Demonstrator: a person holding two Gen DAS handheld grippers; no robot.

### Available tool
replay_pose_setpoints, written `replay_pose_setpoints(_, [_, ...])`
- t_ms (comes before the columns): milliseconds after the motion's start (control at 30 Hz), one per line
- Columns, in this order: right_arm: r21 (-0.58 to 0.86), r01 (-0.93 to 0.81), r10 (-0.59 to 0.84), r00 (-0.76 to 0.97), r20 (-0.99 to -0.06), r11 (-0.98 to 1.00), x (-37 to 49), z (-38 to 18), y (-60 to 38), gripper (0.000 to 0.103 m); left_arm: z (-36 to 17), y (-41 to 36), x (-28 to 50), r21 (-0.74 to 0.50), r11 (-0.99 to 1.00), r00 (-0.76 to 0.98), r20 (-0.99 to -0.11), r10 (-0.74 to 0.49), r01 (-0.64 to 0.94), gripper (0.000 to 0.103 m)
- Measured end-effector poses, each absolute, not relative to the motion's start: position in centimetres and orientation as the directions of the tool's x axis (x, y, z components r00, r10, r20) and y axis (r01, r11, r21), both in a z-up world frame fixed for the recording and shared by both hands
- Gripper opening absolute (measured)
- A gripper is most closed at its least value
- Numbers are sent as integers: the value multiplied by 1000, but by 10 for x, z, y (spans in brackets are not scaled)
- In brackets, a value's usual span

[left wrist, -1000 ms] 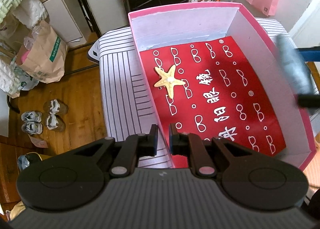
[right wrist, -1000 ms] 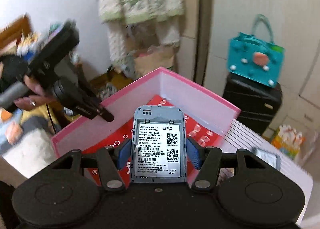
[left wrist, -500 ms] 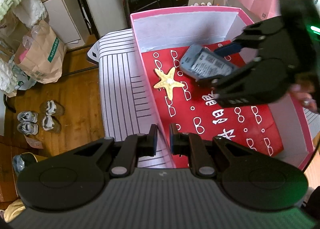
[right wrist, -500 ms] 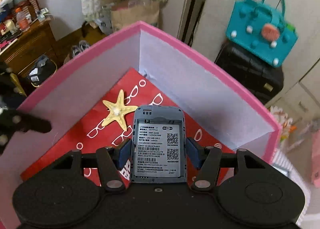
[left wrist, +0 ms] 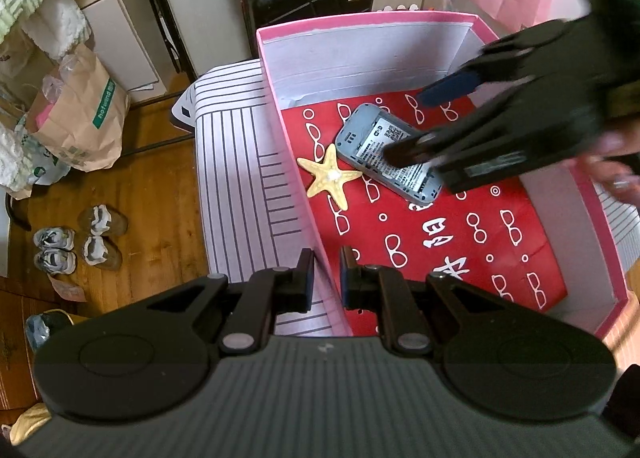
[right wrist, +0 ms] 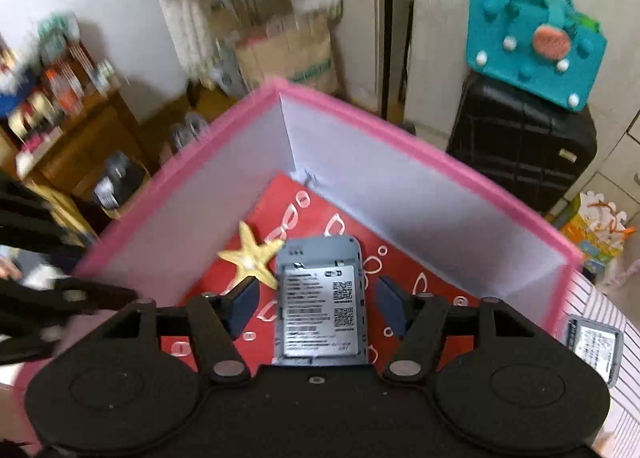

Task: Organize rigid objects
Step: 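Carry the router into the pink box and release it beside the starfish, then return the right gripper to the table and grasp the purple clip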

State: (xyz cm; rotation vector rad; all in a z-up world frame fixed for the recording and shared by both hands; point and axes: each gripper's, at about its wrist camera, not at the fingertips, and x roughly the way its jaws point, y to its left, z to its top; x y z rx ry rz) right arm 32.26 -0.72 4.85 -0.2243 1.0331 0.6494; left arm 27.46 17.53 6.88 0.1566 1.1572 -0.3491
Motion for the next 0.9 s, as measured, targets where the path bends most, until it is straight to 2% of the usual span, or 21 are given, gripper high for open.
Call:
replay_pose_setpoints(233, [142,-575,457,450,-767,806,271,96,-62,72,68,178,274,-70,936,363,-910,-202,344,12])
replay_pose_setpoints(467, [157,-498,440,524,-729,853,224,104,-122,73,67,179,271,-78,939,380,-901,-210,334,12])
replay_pose_setpoints(600, [144,-445,403,570,-716,884,200,94,-153,73,66,179,267,-71,939,397,-894,-209,336,13])
replay_pose_setpoints(767, [194,-386,400,577,-712,902,179,64,-183,73,67,181,268,-85,948,404,-890,-211,307,12])
replay_pose_setpoints(900, [219,-371,406,562,-721,902,167,27,-192,73,66,172,263,-28,949,424,-890,-167,315,12])
